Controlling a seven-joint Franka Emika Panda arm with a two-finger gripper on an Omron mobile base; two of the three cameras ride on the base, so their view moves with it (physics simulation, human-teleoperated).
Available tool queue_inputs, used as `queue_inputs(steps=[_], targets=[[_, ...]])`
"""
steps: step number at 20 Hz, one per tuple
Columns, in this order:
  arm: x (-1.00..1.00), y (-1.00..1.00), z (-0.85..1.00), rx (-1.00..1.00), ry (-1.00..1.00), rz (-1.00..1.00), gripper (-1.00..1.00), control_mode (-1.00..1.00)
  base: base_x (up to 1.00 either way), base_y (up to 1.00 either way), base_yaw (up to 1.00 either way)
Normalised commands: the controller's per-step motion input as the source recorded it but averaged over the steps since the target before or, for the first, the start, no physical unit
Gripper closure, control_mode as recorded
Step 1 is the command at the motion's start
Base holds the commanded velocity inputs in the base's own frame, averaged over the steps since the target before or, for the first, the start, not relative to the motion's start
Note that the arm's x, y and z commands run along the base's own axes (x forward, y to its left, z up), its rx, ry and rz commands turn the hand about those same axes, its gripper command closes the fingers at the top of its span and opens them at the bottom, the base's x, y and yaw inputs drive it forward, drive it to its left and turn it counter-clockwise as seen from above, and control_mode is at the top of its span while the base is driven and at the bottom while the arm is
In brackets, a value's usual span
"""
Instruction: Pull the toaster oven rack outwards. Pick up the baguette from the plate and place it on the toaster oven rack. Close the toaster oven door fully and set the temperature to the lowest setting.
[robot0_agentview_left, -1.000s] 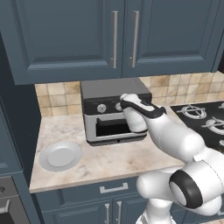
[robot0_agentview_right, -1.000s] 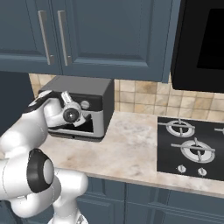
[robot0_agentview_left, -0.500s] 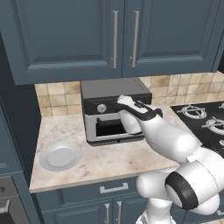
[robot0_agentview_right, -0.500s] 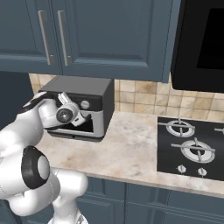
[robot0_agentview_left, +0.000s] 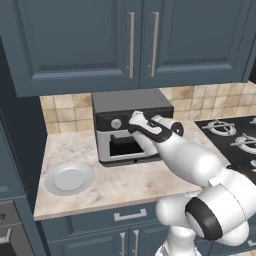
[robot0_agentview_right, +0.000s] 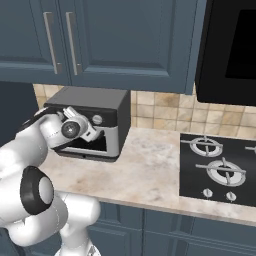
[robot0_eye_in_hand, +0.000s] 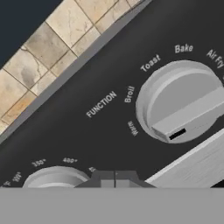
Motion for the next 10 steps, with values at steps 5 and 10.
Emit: queue_inputs(steps=[5,10], targets=[[0.52,0.59,1.00,-0.13,0.00,0.00,1.00,-1.00,0.00,0.00,0.00],[0.56,0.54,1.00,-0.08,0.00,0.00,1.00,-1.00,0.00,0.00,0.00]])
